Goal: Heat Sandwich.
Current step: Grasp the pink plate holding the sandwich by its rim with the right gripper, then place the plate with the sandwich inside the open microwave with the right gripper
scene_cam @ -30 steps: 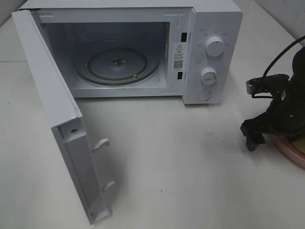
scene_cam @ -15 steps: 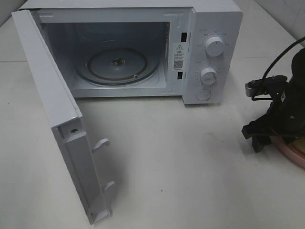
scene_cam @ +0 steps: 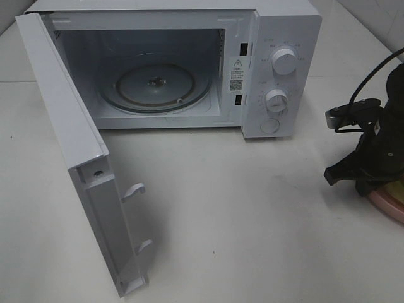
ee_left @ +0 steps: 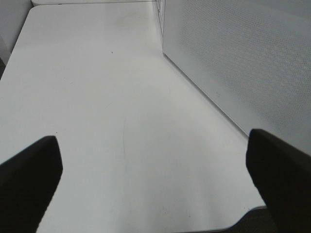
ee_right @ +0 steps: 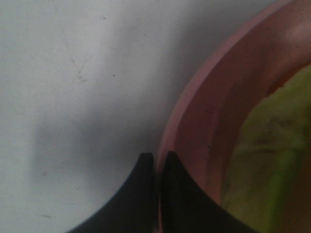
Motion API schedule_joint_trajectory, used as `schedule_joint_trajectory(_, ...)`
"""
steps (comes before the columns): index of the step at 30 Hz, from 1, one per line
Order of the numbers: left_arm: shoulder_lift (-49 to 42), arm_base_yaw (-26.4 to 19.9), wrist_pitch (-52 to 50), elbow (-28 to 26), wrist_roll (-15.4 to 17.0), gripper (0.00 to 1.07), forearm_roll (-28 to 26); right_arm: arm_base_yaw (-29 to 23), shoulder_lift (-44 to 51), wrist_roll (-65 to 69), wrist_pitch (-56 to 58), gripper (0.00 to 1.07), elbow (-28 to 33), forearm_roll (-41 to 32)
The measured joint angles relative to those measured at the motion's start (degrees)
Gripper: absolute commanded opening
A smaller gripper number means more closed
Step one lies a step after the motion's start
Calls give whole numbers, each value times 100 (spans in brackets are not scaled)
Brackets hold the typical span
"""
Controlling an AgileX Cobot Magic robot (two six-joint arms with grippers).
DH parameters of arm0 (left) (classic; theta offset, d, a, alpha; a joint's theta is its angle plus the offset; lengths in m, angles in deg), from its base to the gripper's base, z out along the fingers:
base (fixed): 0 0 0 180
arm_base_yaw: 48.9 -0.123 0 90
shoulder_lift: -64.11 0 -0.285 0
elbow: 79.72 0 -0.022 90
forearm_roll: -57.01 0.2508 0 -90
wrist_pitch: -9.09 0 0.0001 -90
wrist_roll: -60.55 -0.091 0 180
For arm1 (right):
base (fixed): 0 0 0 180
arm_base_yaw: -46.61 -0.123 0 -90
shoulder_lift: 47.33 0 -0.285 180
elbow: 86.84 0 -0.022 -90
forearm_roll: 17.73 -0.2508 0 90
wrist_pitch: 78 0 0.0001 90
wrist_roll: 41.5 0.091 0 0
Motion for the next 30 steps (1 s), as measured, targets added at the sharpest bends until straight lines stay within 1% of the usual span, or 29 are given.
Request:
schedule_joint_trajectory(9,0,0,0,0,0,98,0,0,0,0,40,0,-11,11)
schedule_joint_trajectory(13,0,0,0,0,0,98,0,0,0,155,126,0,-17,143)
schedule_joint_trajectory(16,0,0,0,0,0,98,0,0,17,498,264,0,-17,441)
schedule_joint_trajectory(19,0,0,0,0,0,98,0,0,92,699,367,0,-17,579)
schedule_joint_trajectory(30,0,0,0,0,0,98,0,0,458,945,940,0,-17,670)
